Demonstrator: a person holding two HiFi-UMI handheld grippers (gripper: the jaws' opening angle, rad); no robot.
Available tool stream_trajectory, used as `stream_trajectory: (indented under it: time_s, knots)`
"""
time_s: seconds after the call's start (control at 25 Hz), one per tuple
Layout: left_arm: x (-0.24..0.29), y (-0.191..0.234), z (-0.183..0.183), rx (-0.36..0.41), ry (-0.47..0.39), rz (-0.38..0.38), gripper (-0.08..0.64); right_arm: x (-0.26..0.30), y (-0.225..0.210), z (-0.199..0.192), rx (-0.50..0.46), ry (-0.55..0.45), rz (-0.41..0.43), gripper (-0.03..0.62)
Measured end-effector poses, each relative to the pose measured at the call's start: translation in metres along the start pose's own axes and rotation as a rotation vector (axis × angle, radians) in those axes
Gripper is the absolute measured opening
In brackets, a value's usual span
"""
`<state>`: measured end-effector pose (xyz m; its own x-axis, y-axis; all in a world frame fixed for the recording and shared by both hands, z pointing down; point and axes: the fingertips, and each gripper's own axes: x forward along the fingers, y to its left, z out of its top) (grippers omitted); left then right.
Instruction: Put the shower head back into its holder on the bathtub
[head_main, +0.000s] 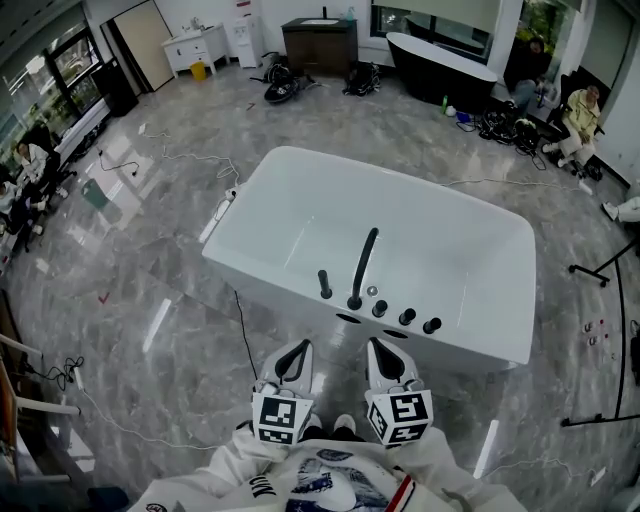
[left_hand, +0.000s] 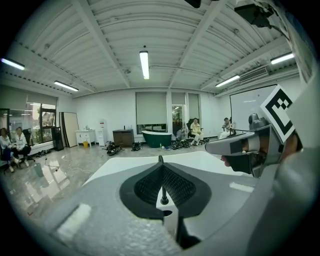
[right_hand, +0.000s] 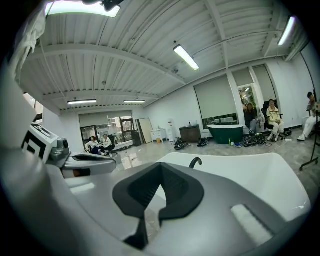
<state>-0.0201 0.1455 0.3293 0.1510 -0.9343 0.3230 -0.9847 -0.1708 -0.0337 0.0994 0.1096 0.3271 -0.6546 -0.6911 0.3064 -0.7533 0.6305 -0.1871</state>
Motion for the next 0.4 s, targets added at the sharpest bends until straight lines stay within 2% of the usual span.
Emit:
stream_trajectory:
  time_s: [0.4]
  knots:
    - [-0.006,0.011,0.004,-0.012,0.008,-0.006,0.000,0.005,0.017,0.007,-0.011,0.008,-0.015,0.003]
